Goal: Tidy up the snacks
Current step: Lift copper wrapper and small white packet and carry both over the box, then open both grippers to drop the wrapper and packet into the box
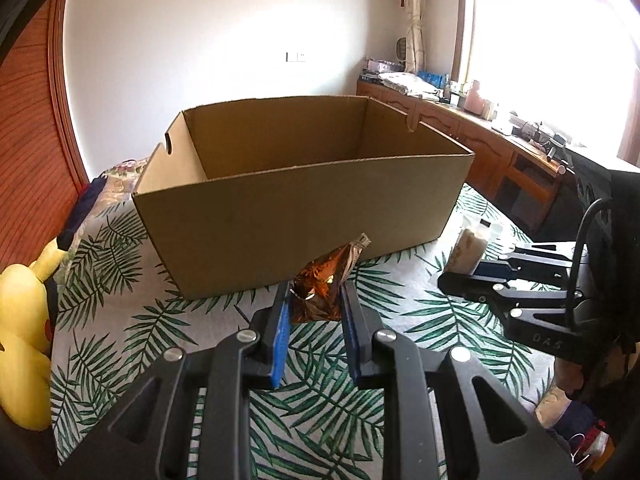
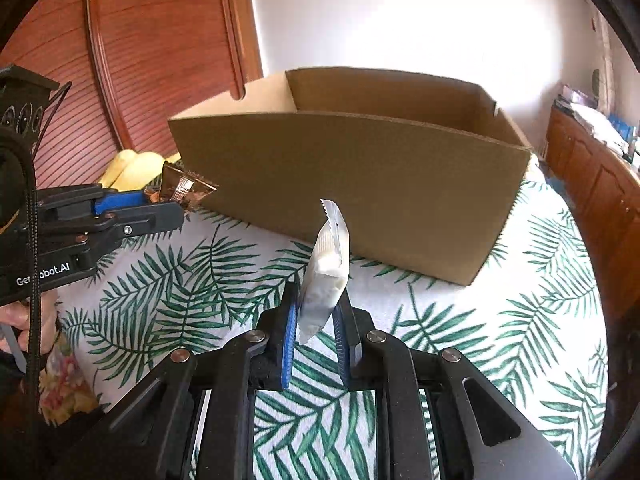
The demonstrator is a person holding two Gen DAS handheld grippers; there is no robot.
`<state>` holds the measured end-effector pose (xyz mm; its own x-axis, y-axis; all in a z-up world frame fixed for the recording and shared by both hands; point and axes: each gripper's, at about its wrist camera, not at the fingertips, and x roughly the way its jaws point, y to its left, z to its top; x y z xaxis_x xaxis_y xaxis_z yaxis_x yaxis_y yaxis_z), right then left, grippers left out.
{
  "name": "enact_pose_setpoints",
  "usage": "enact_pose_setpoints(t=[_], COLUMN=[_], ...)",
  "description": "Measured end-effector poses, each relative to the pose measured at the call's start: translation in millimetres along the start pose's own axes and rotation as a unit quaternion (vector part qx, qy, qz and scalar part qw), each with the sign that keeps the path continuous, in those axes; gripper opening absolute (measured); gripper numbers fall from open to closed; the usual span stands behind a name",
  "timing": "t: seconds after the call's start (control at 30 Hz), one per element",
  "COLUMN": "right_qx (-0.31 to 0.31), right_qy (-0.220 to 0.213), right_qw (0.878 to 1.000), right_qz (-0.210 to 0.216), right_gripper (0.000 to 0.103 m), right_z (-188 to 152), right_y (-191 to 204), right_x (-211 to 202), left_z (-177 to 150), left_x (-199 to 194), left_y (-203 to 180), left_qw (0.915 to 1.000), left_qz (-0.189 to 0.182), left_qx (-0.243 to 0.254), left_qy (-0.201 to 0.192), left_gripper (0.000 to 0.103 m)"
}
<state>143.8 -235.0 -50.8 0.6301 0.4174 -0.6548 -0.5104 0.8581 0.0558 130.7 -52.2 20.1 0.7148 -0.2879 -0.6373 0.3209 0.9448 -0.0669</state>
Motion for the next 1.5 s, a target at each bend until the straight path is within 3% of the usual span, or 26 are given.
enact_pose_setpoints(t=[0.3,0.7,1.1,1.5], right_qx=[0.003,-0.017,-0.029,-0.022], right_qy=[-0.031,-0.063,-0.067,-0.050], right_qw=[0.999,0.997,0.997,0.998], right_qz=[-0.016,-0.033,-0.036,-0.033], right_gripper=[0.014,0.014,0.014,0.014], right_z=[9.6,65.4,102.2,113.0], right_y=[-0.6,-9.5,-20.9,-34.9], right_x=[-29.7,-33.9,1.2,45.5], left_z=[12.2,64.8,95.3,101.2], left_x=[-15.8,-9.6,18.3,64.4], left_y=[-8.5,9.6,27.3,45.1], left_qw=[0.9998,0.9983,0.9975,0.9989], left_qz=[0.000,0.015,0.005,0.007], left_qx=[0.005,0.007,0.006,-0.003], left_qy=[-0.021,-0.055,-0.070,-0.046], left_gripper=[0.021,0.022,0.022,0.022])
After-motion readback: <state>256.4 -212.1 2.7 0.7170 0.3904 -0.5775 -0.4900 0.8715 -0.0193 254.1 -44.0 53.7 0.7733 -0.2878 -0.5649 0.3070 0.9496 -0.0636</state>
